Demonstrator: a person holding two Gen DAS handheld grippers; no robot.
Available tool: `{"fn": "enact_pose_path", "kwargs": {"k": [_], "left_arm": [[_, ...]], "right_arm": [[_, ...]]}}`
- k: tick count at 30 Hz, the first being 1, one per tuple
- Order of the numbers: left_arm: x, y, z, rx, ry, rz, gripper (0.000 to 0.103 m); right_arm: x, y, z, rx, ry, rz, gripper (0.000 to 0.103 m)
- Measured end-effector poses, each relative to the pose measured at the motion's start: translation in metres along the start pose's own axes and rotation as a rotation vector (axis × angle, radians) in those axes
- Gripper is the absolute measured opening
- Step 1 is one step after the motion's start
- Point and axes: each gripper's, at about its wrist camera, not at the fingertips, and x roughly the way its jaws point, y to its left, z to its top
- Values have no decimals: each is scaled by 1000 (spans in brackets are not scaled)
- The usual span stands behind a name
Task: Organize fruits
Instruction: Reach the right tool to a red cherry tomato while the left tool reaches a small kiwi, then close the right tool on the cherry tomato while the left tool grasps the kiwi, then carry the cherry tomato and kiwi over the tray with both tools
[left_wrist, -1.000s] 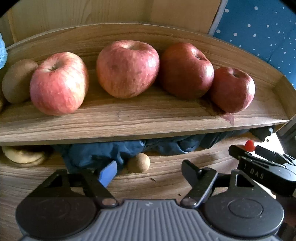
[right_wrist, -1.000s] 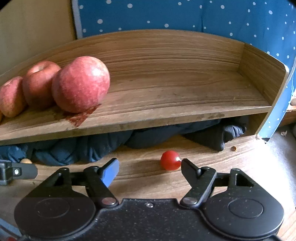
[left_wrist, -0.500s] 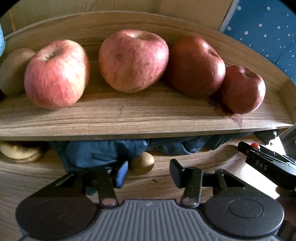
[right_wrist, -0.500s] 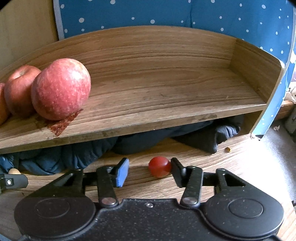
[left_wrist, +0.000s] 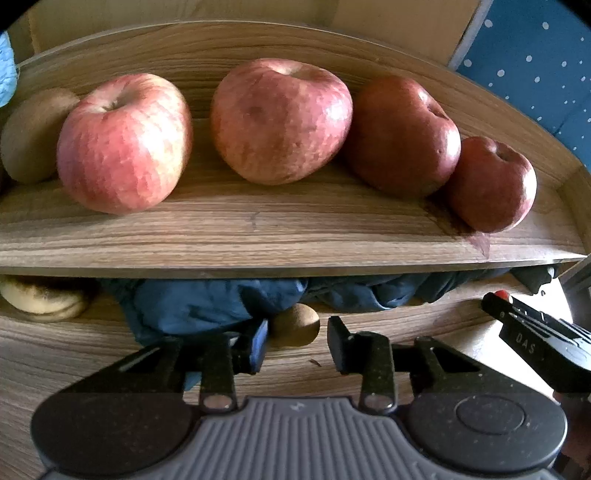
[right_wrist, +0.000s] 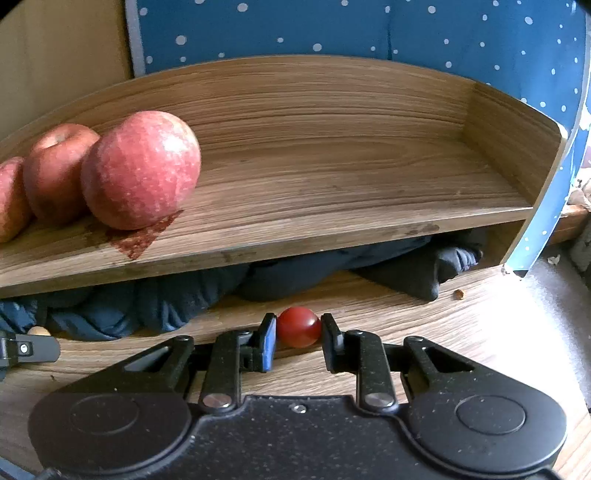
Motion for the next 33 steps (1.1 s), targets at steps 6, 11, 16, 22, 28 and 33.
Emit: {"fn": "enact_pose_path", "kwargs": {"k": [6,11,16,22,28,33], "left_arm": [[-3,6,-2,-10,2,-5,34],[-3,7,-2,-12,5,-4,34],[-1,3,0,-18,8,-4,34],[-3,2,-3,-19,15,-18,32],[-4,-1,-11,-15,28,-31,32],[-10,-5,-17,-8,29,-43,32]], "right_arm": [[-9,18,-4,-40,-2,60,27],[-17,30,-8,-84,-5,107,27],[-20,43,-10,-129,4,153,27],[-23,50,-12,-174,17,203,27],[-29,54,-14,-207,23,240,27],[-41,58,-21,-219,24,257,27]]}}
